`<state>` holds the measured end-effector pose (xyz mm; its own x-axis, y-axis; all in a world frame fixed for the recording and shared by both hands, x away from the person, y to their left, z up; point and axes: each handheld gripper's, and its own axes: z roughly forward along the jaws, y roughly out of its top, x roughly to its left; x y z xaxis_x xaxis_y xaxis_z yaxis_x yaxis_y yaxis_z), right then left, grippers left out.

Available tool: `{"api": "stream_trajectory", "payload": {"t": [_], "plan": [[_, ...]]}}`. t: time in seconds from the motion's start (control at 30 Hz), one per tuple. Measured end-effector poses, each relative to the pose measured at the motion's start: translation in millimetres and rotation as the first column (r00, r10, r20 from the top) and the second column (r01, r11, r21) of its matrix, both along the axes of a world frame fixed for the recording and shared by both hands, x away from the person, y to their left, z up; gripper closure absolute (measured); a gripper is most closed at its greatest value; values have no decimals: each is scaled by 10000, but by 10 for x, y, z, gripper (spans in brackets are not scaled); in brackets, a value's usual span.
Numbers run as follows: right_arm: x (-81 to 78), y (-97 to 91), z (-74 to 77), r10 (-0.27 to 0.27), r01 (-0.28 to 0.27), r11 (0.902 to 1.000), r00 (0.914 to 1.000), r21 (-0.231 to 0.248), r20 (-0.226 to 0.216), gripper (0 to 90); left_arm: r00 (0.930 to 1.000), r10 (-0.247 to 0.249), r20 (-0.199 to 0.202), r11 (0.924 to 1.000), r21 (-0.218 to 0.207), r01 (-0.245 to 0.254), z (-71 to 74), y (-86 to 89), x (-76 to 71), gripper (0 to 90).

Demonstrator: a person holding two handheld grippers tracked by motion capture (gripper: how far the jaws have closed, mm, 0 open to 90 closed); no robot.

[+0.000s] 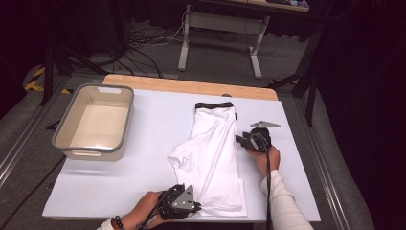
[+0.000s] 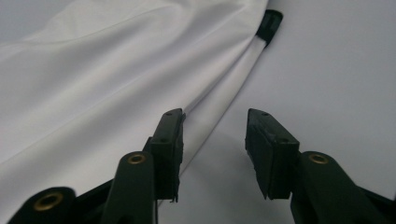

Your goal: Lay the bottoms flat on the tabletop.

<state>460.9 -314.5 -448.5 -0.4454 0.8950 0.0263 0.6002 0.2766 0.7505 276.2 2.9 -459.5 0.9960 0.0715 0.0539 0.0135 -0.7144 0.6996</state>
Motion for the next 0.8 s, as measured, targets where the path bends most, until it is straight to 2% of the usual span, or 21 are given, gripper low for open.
{"api": "stream_trajectory", "payload": {"t": [0.1,0.13,0.17,0.2,0.23,0.27,0.3,0.47,0.57,0.6,0.63,0.8], "plan": [[254,-1,-7,-395,395,9992,9992,10,-87,571,9999,-68,88,9999,93,67,6,3,-3,851],[324,-7,-3,-485,486,9987,9988,145,-110,576,10000,-78,11,10000,-13,78,-5,23,-1,852],[324,-7,-3,-485,486,9987,9988,145,-110,576,10000,-78,11,10000,-13,78,-5,23,-1,854],[439,8,9,-612,611,9981,9980,-24,-143,562,9999,-155,6,9999,-69,155,-10,37,9,857],[488,21,11,-679,675,9976,9975,-176,-177,567,9998,-211,-57,9998,-51,211,-8,68,18,858],[488,21,11,-679,675,9976,9975,-176,-177,567,9998,-211,-57,9998,-51,211,-8,68,18,858],[561,46,-4,-695,687,9967,9974,-432,-190,572,9997,-255,-52,9997,-56,255,-7,76,23,859],[649,86,-8,-759,751,9963,9970,-425,-178,584,9996,-299,-19,9995,-44,299,-7,126,13,860],[679,130,-16,-638,636,9970,9980,-443,-36,793,9997,-254,-53,9997,1,254,-4,166,-2,861],[679,130,-16,-638,636,9970,9980,-443,-36,793,9996,-270,13,9996,-25,270,-4,171,-6,861],[692,142,-21,-571,569,9976,9984,-390,-23,893,9996,-262,43,9997,-20,262,-3,173,-10,859],[742,181,5,-753,750,9945,9972,-730,-19,900,9997,-235,80,9996,-182,236,-14,162,-11,850]]}}
